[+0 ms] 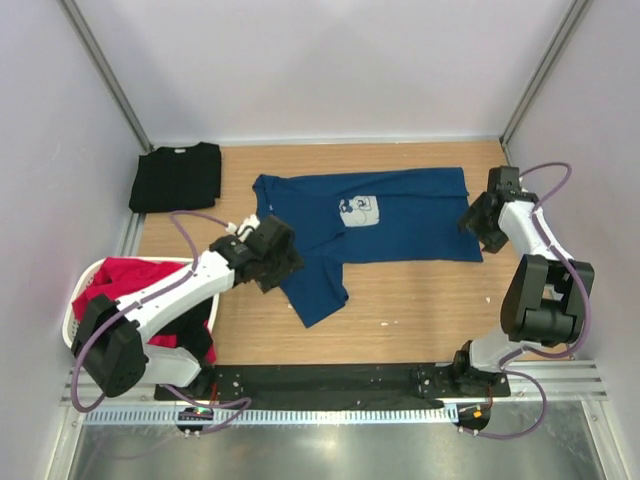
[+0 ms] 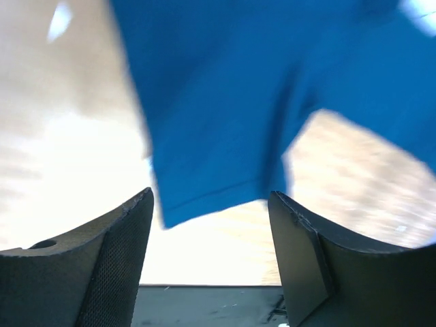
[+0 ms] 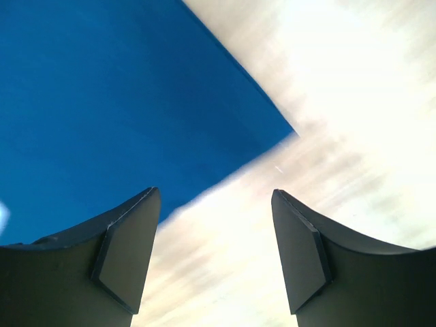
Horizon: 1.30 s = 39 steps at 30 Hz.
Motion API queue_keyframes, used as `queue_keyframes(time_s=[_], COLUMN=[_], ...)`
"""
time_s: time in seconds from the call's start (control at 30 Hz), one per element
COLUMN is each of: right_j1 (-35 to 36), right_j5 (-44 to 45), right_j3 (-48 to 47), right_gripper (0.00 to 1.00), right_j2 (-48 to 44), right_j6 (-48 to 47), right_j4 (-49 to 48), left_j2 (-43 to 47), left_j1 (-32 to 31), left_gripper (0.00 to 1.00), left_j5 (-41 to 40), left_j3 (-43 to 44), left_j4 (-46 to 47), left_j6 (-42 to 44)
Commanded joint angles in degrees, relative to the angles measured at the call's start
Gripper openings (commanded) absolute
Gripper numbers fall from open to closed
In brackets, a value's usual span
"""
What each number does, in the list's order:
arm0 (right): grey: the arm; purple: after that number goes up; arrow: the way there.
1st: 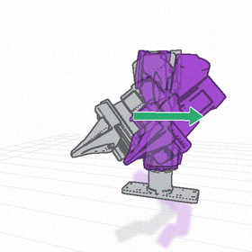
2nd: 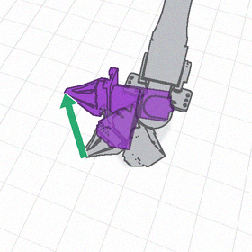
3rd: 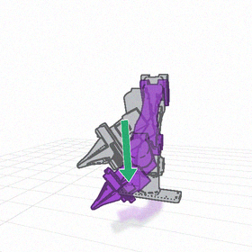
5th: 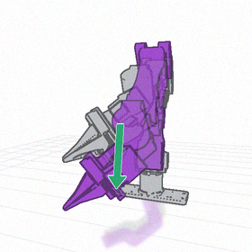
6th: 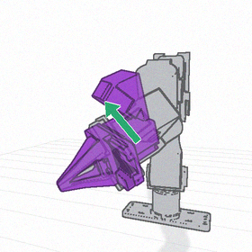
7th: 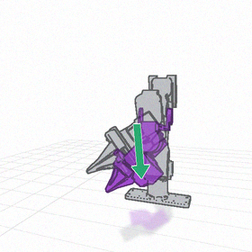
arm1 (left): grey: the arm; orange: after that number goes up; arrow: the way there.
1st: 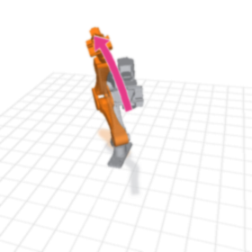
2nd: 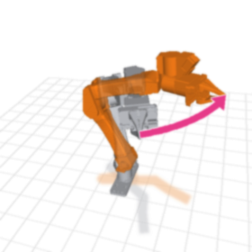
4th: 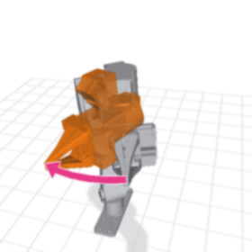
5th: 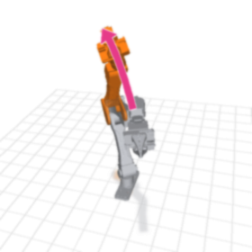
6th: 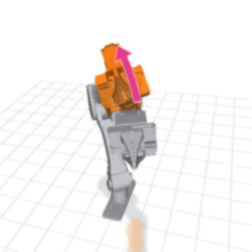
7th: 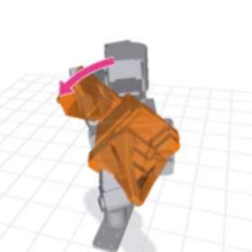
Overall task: Fold and stack the t-shirts
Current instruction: Fold the tshirt
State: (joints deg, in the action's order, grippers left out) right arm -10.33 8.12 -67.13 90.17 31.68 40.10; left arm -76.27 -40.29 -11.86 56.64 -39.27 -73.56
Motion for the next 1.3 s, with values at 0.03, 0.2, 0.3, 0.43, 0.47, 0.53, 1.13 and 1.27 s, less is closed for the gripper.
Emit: queue_keyframes(time_s=[0.03,0.2,0.3,0.43,0.47,0.53,1.13,1.27], right_j1=[0.66,0.66,0.66,0.66,0.66,0.57,0.66,0.66], right_j5=[4.88,-0.20,-0.21,-0.03,0.05,0.14,2.25,1.90], right_j3=[6.39,10.78,11.41,11.85,12.02,12.03,11.59,11.58], right_gripper=[0.72,0.71,0.70,0.70,0.70,0.70,0.68,0.68], right_j2=[-8.43,-7.64,-5.45,-5.35,-6.05,-6.58,-5.27,-5.18], right_j6=[2.68,7.86,8.83,10.15,10.33,10.42,10.16,10.07], right_j4=[-5.29,-10.11,-12.06,-14.16,-14.52,-14.61,-13.73,-13.47], left_j2=[4.37,1.74,1.30,0.60,0.25,-0.72,-7.84,-8.37], left_j1=[-8.01,-15.24,-16.92,-18.41,-18.50,-18.51,-18.42,-18.24], left_gripper=[0.68,0.66,0.63,0.61,0.59,0.59,0.52,0.51], left_j5=[-6.42,-6.69,-6.68,-7.21,-6.95,-6.69,-0.10,-0.18], left_j3=[-4.60,-7.77,-9.52,-12.61,-12.96,-13.40,-13.31,-12.87], left_j4=[-0.99,-2.66,-1.26,3.05,3.05,3.76,5.69,5.60], left_j6=[-15.11,-23.55,-25.40,-28.74,-29.09,-29.45,-31.56,-31.38])
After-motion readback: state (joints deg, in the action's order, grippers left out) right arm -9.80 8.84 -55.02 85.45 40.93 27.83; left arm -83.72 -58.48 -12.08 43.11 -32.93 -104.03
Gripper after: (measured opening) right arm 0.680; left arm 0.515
